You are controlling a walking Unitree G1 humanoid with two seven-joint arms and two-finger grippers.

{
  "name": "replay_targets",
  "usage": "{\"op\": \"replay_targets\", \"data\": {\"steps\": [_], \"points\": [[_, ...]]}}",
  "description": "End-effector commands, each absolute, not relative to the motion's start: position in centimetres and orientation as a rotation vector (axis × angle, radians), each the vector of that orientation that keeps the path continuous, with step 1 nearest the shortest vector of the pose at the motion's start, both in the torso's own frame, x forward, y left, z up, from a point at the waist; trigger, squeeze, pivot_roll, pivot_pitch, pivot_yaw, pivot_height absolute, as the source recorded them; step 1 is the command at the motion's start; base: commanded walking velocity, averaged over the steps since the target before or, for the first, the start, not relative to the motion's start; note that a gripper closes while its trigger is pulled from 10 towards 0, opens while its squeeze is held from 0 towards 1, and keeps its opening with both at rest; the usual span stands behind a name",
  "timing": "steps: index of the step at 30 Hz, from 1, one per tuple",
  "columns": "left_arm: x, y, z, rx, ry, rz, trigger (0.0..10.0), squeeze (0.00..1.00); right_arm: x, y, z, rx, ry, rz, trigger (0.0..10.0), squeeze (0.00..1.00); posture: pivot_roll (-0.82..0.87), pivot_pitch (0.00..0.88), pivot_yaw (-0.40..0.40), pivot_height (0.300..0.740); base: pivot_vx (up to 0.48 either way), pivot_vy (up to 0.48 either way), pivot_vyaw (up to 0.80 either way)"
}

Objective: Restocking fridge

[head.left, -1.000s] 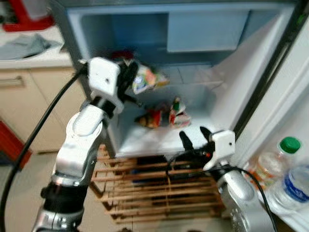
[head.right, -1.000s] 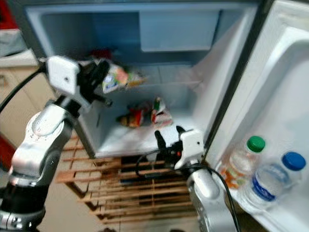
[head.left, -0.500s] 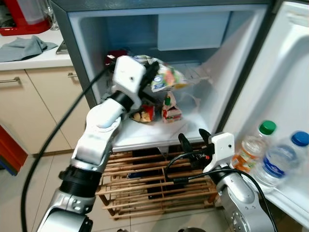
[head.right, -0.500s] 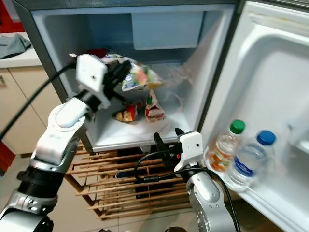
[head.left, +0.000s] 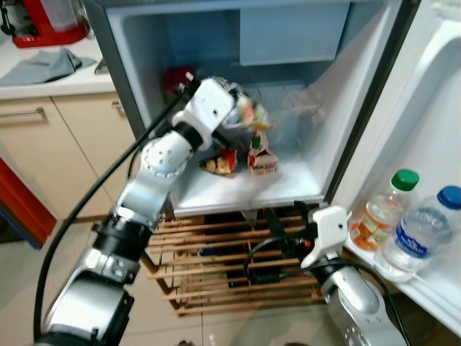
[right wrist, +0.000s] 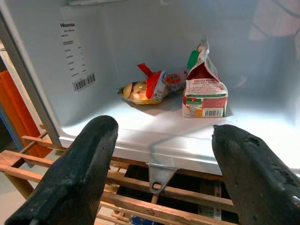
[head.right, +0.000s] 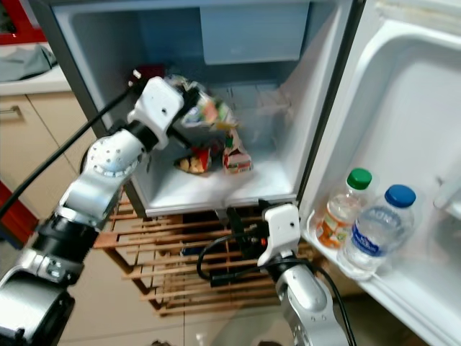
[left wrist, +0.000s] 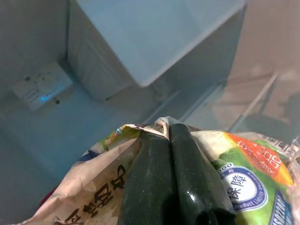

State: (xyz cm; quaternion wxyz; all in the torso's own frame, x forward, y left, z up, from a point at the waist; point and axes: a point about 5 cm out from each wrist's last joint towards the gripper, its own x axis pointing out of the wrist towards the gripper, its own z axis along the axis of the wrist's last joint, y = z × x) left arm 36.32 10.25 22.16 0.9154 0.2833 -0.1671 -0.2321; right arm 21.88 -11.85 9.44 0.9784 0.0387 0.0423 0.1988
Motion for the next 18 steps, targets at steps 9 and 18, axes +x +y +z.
{"op": "replay_targets", "data": {"steps": [9, 18], "points": [[37.4, 10.7, 24.7, 0.693, -0.482, -0.506, 10.0, 0.00, 20.8, -11.2, 9.6, 0.074, 0.087, 0.422, 10.0, 0.08, -0.18, 0.000, 0.076, 0.740, 0.000, 0.000, 0.00], [37.2, 9.7, 25.3, 0.740, -0.538, -0.588, 10.0, 0.00, 20.2, -10.9, 9.9, 0.077, 0.089, 0.418, 10.0, 0.08, -0.19, 0.000, 0.091, 0.740, 0.000, 0.000, 0.00]]}}
